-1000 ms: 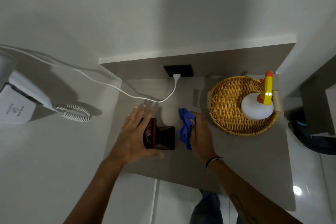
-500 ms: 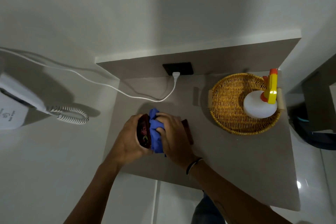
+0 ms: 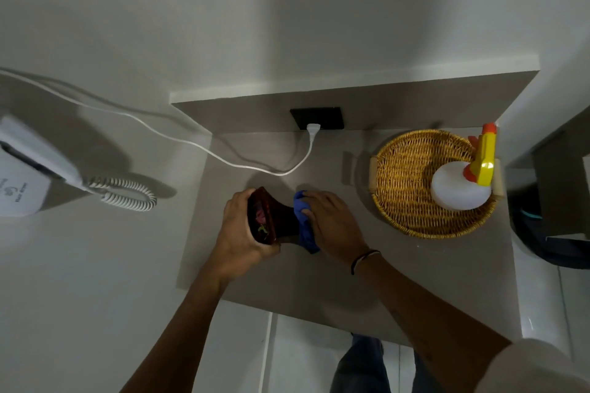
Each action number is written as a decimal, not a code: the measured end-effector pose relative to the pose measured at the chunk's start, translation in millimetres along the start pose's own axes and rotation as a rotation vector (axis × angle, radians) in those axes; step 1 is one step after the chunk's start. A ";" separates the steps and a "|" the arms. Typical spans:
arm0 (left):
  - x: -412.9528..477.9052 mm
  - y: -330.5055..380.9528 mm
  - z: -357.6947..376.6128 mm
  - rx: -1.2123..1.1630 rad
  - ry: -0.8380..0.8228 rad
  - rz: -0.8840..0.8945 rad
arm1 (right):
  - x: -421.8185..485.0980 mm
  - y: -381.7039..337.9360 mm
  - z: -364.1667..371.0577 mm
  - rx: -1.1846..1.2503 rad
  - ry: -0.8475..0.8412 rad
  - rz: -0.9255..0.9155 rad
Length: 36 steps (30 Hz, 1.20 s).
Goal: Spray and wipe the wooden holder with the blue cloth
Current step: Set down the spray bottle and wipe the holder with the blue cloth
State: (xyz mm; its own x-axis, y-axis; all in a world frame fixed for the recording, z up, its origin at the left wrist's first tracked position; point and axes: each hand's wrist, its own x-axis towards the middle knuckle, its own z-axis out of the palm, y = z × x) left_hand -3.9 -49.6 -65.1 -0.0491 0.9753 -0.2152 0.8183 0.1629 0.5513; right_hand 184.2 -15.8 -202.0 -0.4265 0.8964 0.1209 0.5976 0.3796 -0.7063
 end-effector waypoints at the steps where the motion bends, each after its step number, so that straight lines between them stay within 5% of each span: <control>1: 3.1 2.8 0.2 -0.009 -0.001 -0.015 | 4.8 -9.9 1.4 0.045 0.033 0.004; 7: 11.5 10.1 -2.3 0.014 -0.009 -0.042 | 27.2 -60.3 12.7 0.491 0.098 0.068; 15: -7.0 15.2 5.4 0.053 0.023 0.010 | -6.9 5.3 6.4 0.021 0.143 0.041; 22: 4.4 12.9 3.2 0.075 0.010 0.006 | 20.3 -71.9 6.1 0.462 0.301 0.095; 24: 0.3 10.4 2.8 0.039 0.030 0.012 | 15.6 -70.7 8.4 0.519 0.223 0.033; 28: -12.3 7.8 3.9 0.004 0.049 -0.026 | 1.1 -14.8 9.2 0.112 0.139 0.003; 31: -9.8 10.9 4.7 0.020 0.033 -0.035 | -7.7 -0.6 13.0 0.090 0.184 0.093; 36: 0.4 14.7 2.3 0.039 0.059 -0.013 | 18.8 -65.7 17.3 0.563 0.313 0.081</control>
State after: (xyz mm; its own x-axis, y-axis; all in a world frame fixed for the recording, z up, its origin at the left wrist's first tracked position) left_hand 9.4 -47.2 -58.9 -0.0931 0.9804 -0.1738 0.8389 0.1712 0.5166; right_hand 125.2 -27.8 -165.4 -0.1257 0.9739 0.1892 0.1360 0.2058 -0.9691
